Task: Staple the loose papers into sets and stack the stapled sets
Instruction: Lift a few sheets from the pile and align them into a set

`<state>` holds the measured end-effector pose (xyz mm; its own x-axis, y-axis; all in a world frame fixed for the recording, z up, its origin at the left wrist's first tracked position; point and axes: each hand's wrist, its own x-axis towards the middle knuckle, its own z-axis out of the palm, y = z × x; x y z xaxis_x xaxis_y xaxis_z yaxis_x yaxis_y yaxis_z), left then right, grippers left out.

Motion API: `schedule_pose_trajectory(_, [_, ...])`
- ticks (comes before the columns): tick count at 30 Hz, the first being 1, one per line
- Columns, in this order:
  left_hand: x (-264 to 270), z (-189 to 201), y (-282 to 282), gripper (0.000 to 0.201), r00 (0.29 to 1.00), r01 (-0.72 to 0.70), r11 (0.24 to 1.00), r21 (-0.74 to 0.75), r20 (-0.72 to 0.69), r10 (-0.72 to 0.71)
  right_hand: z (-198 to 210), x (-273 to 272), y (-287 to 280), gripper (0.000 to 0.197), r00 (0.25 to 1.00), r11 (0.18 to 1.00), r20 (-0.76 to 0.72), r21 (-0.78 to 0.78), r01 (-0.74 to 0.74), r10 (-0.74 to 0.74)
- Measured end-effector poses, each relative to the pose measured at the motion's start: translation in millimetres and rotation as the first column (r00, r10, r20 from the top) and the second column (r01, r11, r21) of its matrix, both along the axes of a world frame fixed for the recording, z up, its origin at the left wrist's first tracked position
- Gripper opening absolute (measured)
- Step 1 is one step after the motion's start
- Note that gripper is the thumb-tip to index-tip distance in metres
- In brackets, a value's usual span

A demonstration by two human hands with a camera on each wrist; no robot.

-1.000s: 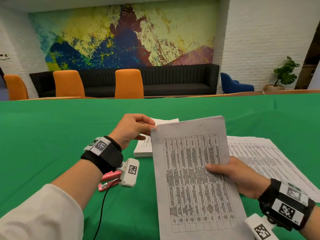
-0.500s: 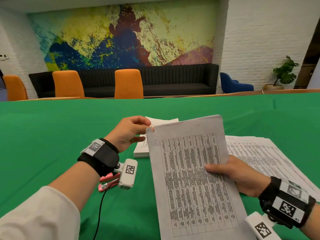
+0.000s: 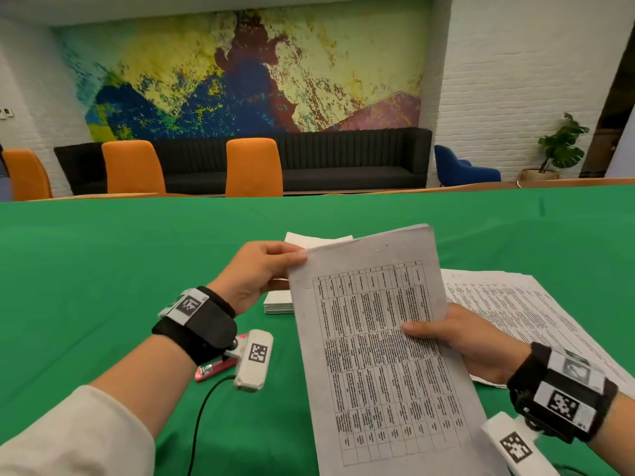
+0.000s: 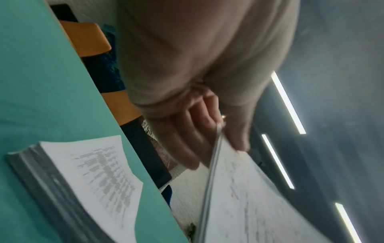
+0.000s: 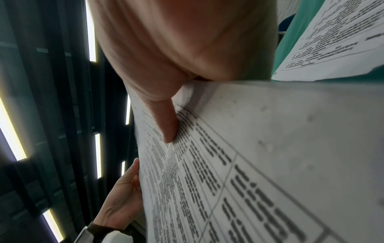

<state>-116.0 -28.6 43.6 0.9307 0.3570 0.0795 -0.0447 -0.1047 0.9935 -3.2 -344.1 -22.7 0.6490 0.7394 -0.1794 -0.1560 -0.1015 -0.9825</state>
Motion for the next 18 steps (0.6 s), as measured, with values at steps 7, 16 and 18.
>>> schedule_pose_trajectory(7, [16.6,13.7,4.8,0.005,0.992,-0.126,0.988,0.092,0.021,0.124,10.7,7.3,16.4,0.050,1.000,0.999,-0.011,-0.035,-0.009,0.008])
schedule_pose_trajectory(16, [20.8,-29.1,11.8,0.032,0.962,0.166,0.985,0.049,-0.227,-0.150,44.1,53.2,57.3,0.031,0.981,0.979,-0.151,0.144,0.145,-0.123])
schedule_pose_trajectory(18, [28.1,-39.2,10.3,0.024,0.986,0.055,0.996,0.066,-0.162,-0.044,55.9,69.0,72.5,0.028,0.976,0.959,-0.133,0.205,0.196,-0.171])
